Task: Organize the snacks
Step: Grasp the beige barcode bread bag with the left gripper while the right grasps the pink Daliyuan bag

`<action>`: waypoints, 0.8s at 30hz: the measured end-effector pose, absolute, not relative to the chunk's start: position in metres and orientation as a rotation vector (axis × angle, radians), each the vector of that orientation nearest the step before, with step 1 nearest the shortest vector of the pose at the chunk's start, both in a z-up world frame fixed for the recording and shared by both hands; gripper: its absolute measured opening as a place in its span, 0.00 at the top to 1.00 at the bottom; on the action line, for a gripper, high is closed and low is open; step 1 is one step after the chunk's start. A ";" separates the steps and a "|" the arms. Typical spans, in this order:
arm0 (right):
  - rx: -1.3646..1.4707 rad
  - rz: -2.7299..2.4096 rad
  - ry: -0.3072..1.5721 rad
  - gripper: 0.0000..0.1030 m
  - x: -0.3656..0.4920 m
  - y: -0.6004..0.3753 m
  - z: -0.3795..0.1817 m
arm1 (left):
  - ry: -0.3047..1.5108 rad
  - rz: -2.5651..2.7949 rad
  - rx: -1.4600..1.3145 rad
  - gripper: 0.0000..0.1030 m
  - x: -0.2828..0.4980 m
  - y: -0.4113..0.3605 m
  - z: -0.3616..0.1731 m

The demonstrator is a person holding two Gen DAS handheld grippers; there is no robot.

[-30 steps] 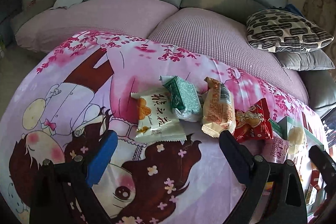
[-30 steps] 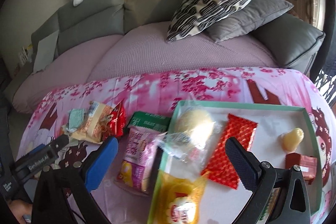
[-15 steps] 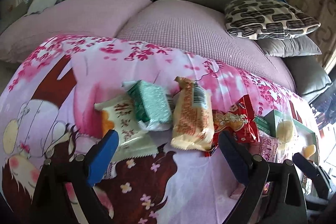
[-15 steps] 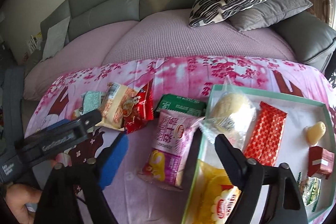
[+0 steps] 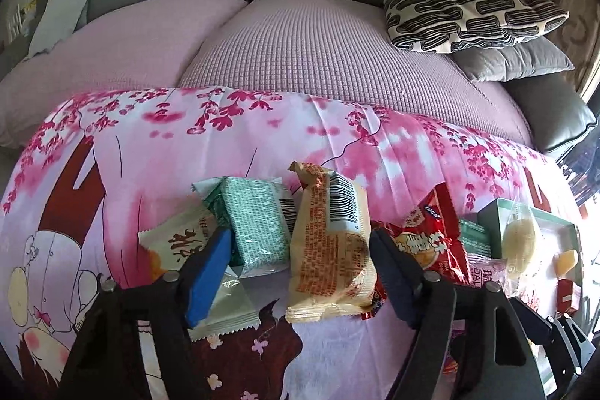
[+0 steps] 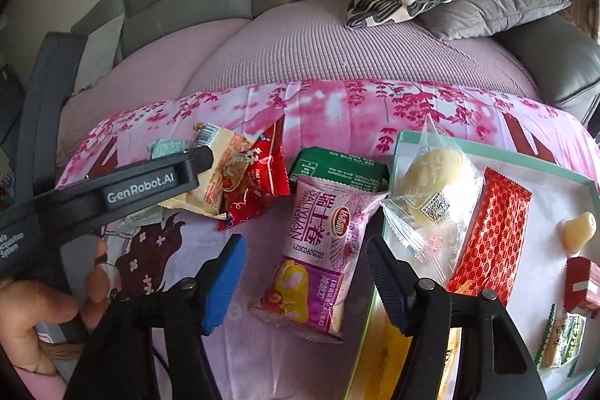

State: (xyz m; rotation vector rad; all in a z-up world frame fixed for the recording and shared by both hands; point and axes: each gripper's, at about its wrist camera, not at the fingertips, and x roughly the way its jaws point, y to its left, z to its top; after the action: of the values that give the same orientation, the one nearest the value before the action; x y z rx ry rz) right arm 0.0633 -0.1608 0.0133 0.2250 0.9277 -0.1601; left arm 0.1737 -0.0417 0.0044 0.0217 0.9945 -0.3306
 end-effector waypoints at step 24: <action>0.236 -0.136 0.970 0.59 0.069 -0.158 -0.006 | 1.012 -0.365 -0.044 0.58 0.148 -0.037 -0.007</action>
State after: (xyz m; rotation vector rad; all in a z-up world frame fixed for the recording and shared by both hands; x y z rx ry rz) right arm 0.0690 -0.1579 -0.0064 0.2360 0.9702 -0.1362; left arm 0.1478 -0.0371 -0.0066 -0.0440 1.0115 -0.3654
